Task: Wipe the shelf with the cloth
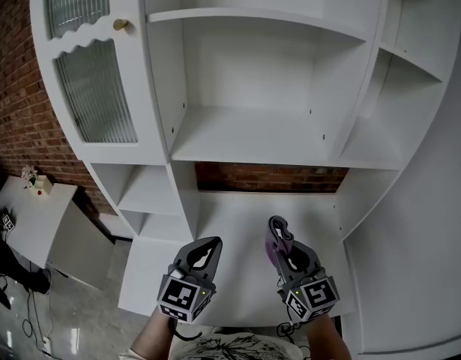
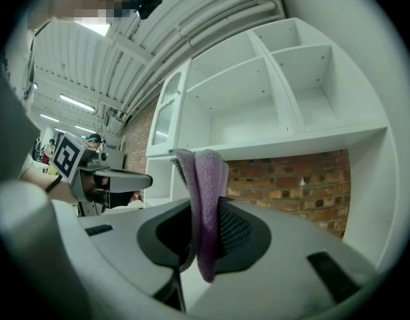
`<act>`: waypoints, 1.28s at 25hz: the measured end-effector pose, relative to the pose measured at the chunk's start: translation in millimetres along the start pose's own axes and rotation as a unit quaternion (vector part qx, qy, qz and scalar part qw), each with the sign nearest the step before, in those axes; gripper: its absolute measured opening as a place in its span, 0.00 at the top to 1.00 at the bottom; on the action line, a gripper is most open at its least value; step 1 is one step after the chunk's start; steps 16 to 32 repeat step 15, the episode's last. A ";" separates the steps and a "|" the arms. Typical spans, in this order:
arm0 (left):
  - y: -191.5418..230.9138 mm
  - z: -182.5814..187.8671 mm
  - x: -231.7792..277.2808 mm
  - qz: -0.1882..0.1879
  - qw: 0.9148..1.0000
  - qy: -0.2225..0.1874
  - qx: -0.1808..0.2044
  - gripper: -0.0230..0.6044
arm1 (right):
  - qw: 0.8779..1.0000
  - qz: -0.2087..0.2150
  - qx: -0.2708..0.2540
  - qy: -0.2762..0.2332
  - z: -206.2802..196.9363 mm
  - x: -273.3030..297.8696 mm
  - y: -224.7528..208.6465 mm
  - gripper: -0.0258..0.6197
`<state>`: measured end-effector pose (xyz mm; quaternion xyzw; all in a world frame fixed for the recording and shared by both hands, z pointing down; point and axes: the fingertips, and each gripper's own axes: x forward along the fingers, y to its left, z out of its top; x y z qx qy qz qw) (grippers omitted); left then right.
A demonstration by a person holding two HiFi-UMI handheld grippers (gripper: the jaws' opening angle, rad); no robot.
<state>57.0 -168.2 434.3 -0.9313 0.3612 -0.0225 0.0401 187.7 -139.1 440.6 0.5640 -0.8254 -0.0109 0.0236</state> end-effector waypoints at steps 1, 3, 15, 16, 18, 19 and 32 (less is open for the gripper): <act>-0.1 -2.0 0.6 0.000 1.000 0.002 -0.002 0.95 | 1.000 -0.003 0.003 0.001 -0.5 0.2 -1.7 0.85; 0.6 -3.8 2.4 0.001 1.000 0.002 -0.004 0.95 | 1.000 -0.006 0.003 0.004 -2.0 1.6 -4.0 0.85; 7.3 -14.3 12.3 0.005 1.000 0.010 -0.016 0.95 | 1.000 -0.004 0.015 0.004 -6.1 10.1 -11.7 0.85; 7.3 -14.3 12.3 0.005 1.000 0.010 -0.016 0.95 | 1.000 -0.004 0.015 0.004 -6.1 10.1 -11.7 0.85; 7.3 -14.3 12.3 0.005 1.000 0.010 -0.016 0.95 | 1.000 -0.004 0.015 0.004 -6.1 10.1 -11.7 0.85; 7.3 -14.3 12.3 0.005 1.000 0.010 -0.016 0.95 | 1.000 -0.004 0.015 0.004 -6.1 10.1 -11.7 0.85; 7.3 -14.3 12.3 0.005 1.000 0.010 -0.016 0.95 | 1.000 -0.004 0.015 0.004 -6.1 10.1 -11.7 0.85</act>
